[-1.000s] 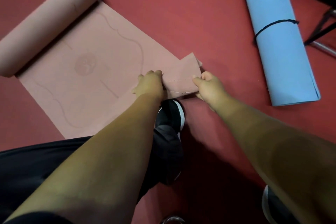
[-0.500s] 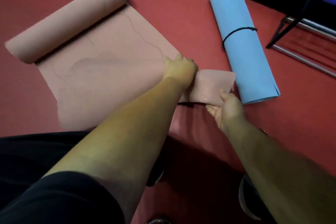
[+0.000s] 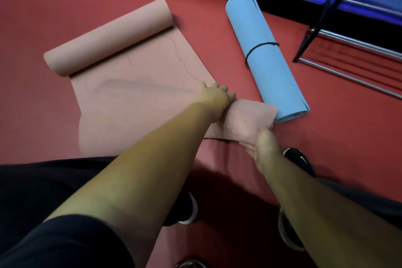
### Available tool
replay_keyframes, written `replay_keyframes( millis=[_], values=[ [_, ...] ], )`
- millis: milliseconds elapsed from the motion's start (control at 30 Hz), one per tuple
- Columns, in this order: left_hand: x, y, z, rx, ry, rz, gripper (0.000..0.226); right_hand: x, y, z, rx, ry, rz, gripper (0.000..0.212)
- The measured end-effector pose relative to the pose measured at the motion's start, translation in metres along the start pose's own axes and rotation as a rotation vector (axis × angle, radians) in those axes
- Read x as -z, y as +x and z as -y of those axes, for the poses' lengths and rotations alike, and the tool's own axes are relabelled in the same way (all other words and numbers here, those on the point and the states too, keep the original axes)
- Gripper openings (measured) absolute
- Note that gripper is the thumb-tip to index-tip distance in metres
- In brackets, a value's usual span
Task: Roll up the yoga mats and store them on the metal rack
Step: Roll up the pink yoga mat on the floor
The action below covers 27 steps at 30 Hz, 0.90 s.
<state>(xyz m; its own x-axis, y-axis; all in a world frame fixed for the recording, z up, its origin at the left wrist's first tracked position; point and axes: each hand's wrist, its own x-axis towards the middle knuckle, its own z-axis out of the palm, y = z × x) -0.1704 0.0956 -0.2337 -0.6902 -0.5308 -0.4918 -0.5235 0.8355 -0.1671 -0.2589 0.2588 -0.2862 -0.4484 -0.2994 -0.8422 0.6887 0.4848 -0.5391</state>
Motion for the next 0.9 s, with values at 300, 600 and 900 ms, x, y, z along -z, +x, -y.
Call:
replay_keyframes(
  millis=[300,600,900],
  values=[
    [-0.064,-0.065,0.094,0.235,-0.718,0.605,0.103,-0.035,-0.015,0.049,0.369,-0.835,-0.161,0.046],
    [-0.125,-0.089,0.1,0.5,-1.239,0.408,0.144,-0.082,0.018,0.049,0.475,-1.276,-0.23,0.061],
    [-0.165,-0.079,0.156,0.825,-1.14,0.399,0.064,-0.188,0.083,0.047,0.557,-1.374,0.013,0.059]
  ],
)
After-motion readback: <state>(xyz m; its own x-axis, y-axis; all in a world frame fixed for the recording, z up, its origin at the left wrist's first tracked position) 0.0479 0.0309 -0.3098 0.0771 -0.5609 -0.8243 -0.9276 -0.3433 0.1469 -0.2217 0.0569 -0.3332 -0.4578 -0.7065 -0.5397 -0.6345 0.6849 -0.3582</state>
